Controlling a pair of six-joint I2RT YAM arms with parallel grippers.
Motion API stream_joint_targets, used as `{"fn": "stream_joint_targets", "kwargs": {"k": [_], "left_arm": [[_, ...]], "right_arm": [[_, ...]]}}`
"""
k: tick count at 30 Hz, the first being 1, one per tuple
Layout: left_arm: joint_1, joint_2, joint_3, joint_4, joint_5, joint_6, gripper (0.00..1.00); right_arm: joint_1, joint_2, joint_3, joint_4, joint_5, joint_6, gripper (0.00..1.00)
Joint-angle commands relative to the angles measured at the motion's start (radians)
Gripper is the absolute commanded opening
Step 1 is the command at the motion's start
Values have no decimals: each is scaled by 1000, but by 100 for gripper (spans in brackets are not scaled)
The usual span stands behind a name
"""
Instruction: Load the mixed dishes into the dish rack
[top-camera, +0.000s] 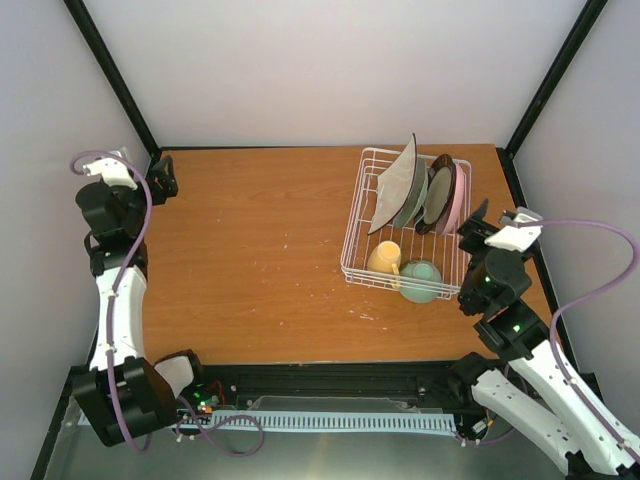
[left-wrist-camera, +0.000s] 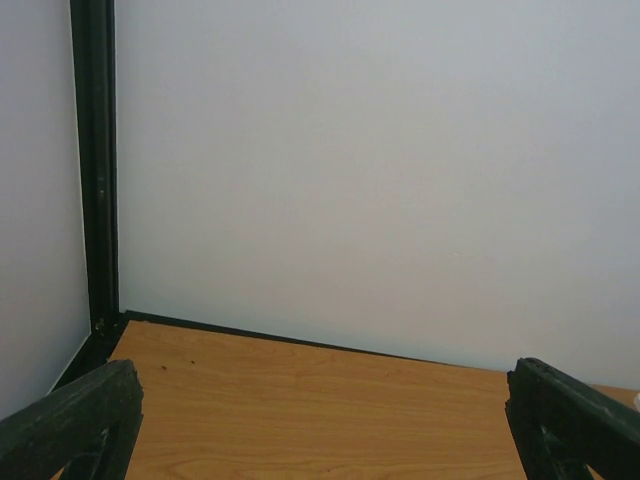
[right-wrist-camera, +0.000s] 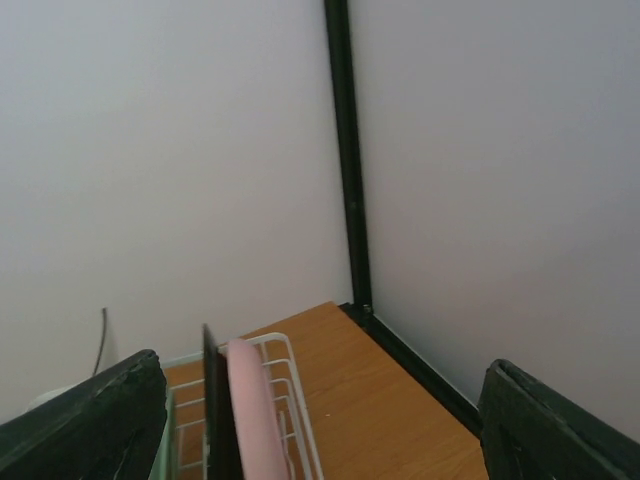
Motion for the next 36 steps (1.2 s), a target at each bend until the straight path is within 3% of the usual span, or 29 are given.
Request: {"fn": "stream_joint_targets", "kwargs": {"k": [1, 36], "left_arm": [[4, -47, -39, -3, 16, 27, 100], [3, -9, -46, -43, 55, 0, 100]], "right_arm": [[-11, -63, -21, -61, 113, 52, 84], [-37, -46, -30, -131, 52, 103, 86]]}}
